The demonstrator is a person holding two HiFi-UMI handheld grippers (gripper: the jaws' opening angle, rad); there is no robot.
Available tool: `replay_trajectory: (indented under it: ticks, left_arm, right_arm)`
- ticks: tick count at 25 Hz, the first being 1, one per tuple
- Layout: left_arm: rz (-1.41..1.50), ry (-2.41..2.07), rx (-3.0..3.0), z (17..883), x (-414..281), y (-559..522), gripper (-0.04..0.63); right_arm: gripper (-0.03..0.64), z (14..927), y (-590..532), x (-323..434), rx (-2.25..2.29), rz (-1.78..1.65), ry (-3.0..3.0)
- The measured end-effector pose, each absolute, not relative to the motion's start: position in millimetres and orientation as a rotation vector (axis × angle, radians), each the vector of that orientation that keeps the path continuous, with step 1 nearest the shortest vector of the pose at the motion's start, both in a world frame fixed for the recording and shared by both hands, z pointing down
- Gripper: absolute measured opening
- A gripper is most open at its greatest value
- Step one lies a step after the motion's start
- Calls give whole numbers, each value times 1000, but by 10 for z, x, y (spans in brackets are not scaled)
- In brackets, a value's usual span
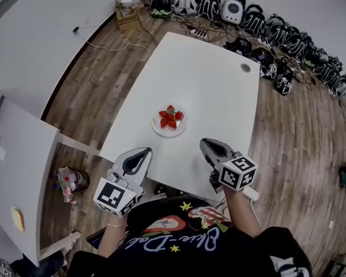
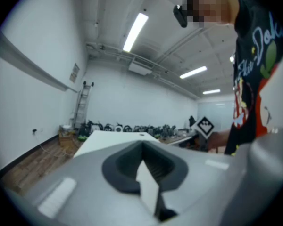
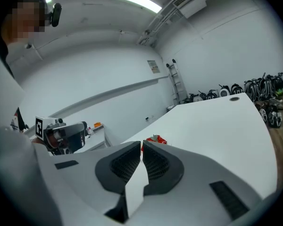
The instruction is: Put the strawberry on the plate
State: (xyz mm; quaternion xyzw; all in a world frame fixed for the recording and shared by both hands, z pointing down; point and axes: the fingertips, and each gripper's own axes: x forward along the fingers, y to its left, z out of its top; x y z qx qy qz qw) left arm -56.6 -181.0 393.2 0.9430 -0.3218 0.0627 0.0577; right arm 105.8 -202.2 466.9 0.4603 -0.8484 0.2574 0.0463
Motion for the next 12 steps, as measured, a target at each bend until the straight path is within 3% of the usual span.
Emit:
replay_trajectory:
  ticks: [12]
  left_arm:
    - [214,-936,2868,3950,-526,-1716,-4]
  right_arm:
    - [31,4572,-1891,1000,1409,724,-2590]
